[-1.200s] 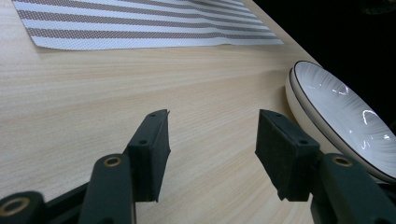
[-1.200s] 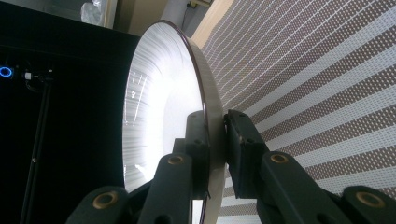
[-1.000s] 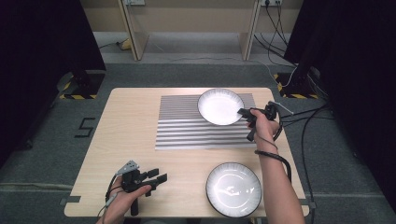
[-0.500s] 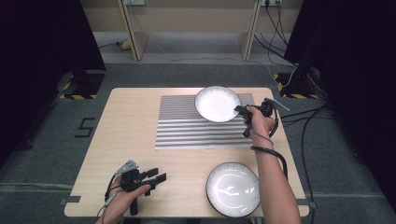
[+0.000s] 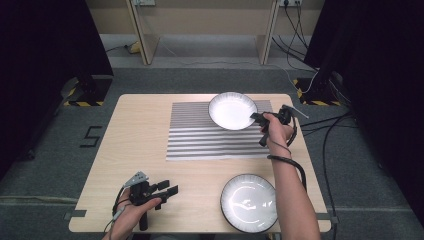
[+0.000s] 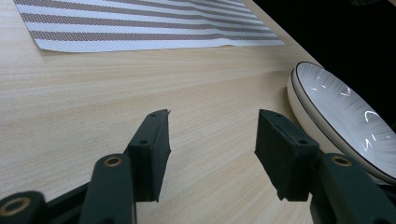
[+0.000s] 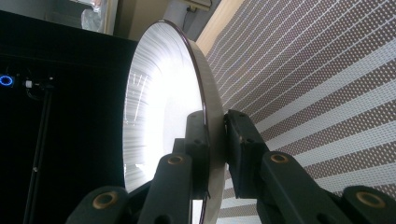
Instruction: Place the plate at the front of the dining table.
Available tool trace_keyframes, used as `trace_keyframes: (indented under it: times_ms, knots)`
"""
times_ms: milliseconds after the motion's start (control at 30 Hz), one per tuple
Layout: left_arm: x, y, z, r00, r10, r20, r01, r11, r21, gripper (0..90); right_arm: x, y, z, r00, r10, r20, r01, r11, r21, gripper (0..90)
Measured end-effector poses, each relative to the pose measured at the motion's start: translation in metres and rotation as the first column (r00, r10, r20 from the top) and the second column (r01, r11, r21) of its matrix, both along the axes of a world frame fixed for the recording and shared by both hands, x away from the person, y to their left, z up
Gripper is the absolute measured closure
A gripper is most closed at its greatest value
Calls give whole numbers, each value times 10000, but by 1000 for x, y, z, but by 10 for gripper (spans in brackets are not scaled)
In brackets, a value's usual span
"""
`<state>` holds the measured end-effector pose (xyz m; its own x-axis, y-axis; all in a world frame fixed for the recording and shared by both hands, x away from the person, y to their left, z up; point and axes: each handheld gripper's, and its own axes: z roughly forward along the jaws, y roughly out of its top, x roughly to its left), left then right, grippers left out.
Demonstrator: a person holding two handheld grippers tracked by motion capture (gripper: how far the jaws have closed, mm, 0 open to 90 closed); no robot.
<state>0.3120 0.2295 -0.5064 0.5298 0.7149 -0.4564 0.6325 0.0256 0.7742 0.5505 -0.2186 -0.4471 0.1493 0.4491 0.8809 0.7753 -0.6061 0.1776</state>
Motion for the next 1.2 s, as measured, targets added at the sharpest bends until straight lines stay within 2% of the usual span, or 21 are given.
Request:
trace_keyframes:
  times_ms: [1200]
  knots:
    - [0, 0, -2, 10000, -26, -24, 26, 10000, 23, 444, 7, 8, -15, 9996, -97, -275, 96, 10000, -14, 794]
